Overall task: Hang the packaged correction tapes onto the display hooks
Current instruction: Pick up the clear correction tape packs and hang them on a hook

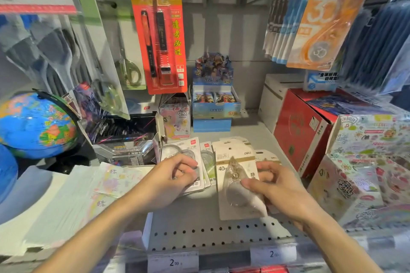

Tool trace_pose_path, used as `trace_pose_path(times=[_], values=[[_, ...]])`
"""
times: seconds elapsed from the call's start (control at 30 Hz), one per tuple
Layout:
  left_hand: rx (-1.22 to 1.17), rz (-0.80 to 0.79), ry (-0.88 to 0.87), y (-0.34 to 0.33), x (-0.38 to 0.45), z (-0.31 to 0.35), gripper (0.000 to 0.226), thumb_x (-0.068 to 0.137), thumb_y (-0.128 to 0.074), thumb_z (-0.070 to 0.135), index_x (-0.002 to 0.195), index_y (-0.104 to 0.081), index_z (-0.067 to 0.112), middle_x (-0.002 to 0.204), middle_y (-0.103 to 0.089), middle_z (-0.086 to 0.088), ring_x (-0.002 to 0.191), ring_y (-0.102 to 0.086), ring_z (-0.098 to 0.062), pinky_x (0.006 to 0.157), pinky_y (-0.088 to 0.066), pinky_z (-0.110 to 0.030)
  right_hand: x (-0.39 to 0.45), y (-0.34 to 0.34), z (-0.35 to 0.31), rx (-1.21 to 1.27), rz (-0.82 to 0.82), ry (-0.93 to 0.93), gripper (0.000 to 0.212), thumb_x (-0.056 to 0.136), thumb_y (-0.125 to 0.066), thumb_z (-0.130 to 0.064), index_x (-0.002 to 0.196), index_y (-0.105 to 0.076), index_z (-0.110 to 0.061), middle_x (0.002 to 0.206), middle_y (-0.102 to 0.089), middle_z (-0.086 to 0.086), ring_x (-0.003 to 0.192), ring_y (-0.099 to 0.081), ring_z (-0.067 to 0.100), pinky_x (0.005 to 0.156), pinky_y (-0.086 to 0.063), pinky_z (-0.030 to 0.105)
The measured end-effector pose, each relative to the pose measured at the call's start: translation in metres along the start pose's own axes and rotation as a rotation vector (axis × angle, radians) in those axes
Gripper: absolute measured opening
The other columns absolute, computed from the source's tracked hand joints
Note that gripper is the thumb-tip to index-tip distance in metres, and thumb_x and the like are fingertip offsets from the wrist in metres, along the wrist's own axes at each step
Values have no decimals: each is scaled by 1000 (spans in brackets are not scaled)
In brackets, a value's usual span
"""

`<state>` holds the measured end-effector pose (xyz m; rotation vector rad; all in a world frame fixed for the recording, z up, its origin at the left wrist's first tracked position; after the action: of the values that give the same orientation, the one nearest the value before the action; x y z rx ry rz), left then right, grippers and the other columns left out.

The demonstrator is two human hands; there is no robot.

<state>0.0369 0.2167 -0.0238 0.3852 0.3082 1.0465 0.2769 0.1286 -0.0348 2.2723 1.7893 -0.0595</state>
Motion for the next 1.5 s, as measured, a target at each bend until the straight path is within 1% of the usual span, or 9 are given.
trace_pose_path(times=[0.17,0.27,0.4,0.57,0.73,0.93,1.17,1.27,1.5], values=[[-194,-10,12,-11,2,13,29,95,-68,26,122,-61,18,92,-68,-7,79,-65,-19,71,-52,-36,2,4,-20,125,29,78,40,87,-77,-5,124,-62,-14,97,-82,10,92,-80,26,73,-63,30],[-329,-24,32,-17,3,23,26,99,-61,15,126,-60,12,84,-70,-7,67,-68,-14,59,-54,-22,4,-13,-33,180,-9,101,37,88,-78,-9,121,-66,-19,101,-78,21,89,-75,41,63,-56,40],[-501,1,53,-16,-1,34,26,99,-60,11,125,-58,15,78,-76,-4,52,-68,-8,45,-49,-16,11,-26,-41,175,-6,145,32,88,-79,-16,118,-72,-23,98,-69,34,86,-66,39,74,-51,57],[-532,42,38,-13,-4,37,48,90,-71,8,131,-52,22,102,-81,-11,89,-79,-27,79,-64,-45,10,-37,-52,160,-53,155,29,97,-67,-12,124,-72,-21,101,-81,15,95,-79,32,82,-63,43],[-504,56,32,-11,-3,38,50,90,-71,4,132,-51,23,102,-81,-9,94,-78,-27,81,-62,-36,8,-28,-55,74,-65,171,29,100,-62,-7,127,-71,-14,107,-80,16,89,-76,21,86,-63,36],[-335,64,11,-18,9,39,53,90,-73,9,134,-48,27,102,-81,-1,96,-78,-22,96,-56,-49,5,30,-46,-525,177,257,24,99,-66,-21,122,-72,-18,105,-73,-9,90,-67,-1,78,-46,1],[-111,10,-21,-39,23,43,51,90,-75,19,128,-47,37,101,-81,8,95,-77,-14,96,-56,-48,-7,49,-1,-917,194,-7,60,94,-59,-58,138,-58,-18,137,-54,3,126,-52,22,107,-43,34],[-67,7,-25,-43,23,47,51,91,-75,19,131,-46,32,99,-81,10,89,-76,-7,86,-59,-30,-10,45,4,-971,197,-46,78,86,-60,-68,144,-51,-15,142,-49,2,133,-47,23,112,-41,38],[-101,19,24,-43,26,42,51,90,-74,15,132,-48,29,99,-81,6,93,-77,-14,95,-56,-44,-13,47,1,-777,297,-41,58,82,-74,-51,123,-47,-21,98,-59,-9,92,-59,17,77,-43,28]])
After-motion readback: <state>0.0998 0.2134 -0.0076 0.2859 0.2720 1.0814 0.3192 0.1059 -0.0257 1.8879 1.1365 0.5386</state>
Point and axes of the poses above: each hand's wrist, its own x-axis towards the middle knuckle, its own y-axis out of the back of the hand, z = x × y, the point moved 7 cm from there along x, towards the middle knuckle
